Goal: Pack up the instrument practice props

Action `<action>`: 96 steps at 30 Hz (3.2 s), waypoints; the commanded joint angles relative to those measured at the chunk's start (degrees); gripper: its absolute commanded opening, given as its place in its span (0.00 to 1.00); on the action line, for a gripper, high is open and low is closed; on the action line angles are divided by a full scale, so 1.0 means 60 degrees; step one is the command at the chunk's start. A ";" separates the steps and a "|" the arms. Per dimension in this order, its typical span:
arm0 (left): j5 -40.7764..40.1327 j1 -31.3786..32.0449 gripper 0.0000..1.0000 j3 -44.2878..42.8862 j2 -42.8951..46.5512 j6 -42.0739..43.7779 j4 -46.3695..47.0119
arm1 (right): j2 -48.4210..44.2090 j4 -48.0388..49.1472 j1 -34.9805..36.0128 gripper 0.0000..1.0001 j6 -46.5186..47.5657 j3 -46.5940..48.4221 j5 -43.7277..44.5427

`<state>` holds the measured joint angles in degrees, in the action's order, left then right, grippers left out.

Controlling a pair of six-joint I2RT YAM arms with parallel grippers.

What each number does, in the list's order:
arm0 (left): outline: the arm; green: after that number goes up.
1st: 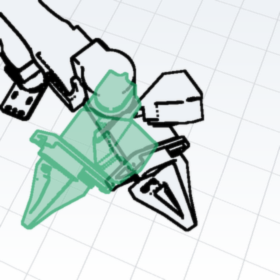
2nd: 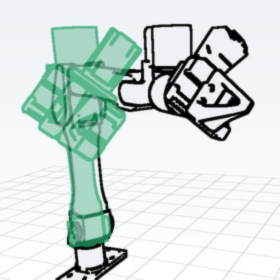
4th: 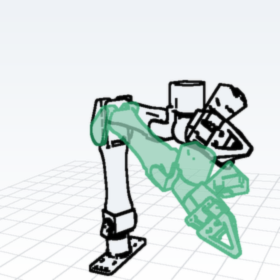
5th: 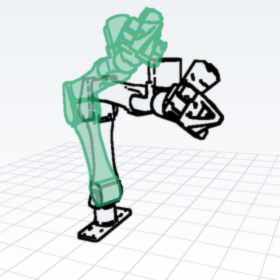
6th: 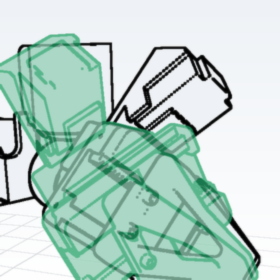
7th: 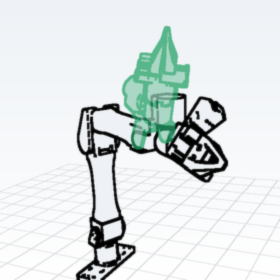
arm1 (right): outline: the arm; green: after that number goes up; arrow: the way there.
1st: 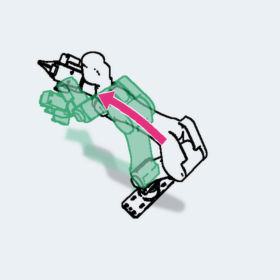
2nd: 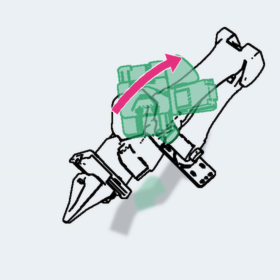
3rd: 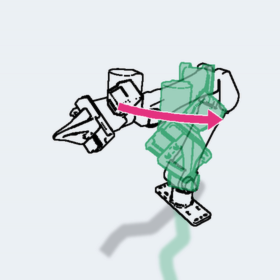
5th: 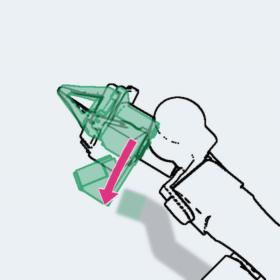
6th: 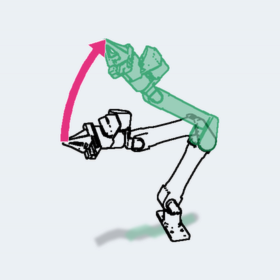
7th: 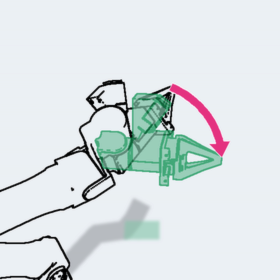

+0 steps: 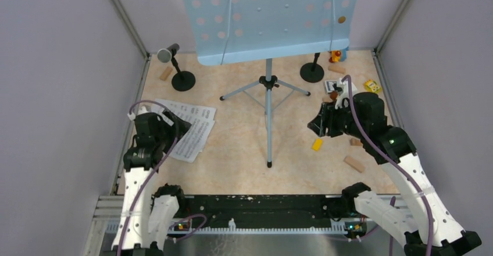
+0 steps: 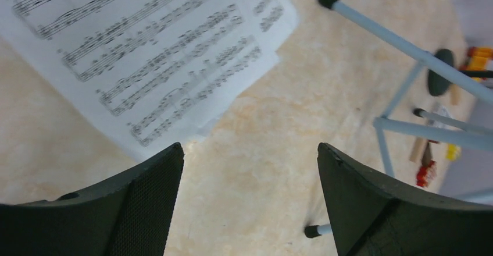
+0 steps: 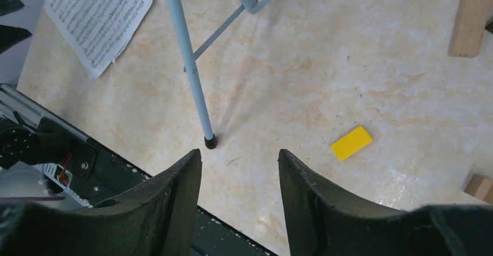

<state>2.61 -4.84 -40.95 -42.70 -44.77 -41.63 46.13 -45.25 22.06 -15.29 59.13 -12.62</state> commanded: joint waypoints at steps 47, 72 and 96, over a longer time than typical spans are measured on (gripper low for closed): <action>0.8239 -0.0045 0.00 0.1542 0.0557 -0.7135 0.5595 | -0.1312 -0.0006 -0.0015 0.52 -0.0835 -0.0941 0.0448; 0.6721 -0.0043 0.00 0.2299 0.1470 -0.8442 0.7217 | -0.1496 0.0273 -0.0027 0.52 -0.1262 -0.1270 0.0973; 0.2944 -0.0043 0.96 0.0070 0.1770 0.2151 0.3137 | -0.1663 0.4979 -0.0013 0.66 -0.2176 -0.3430 0.5682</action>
<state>24.27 -4.84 -36.86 -32.53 -42.59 -18.90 34.41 -27.70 22.06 -29.02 39.24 17.32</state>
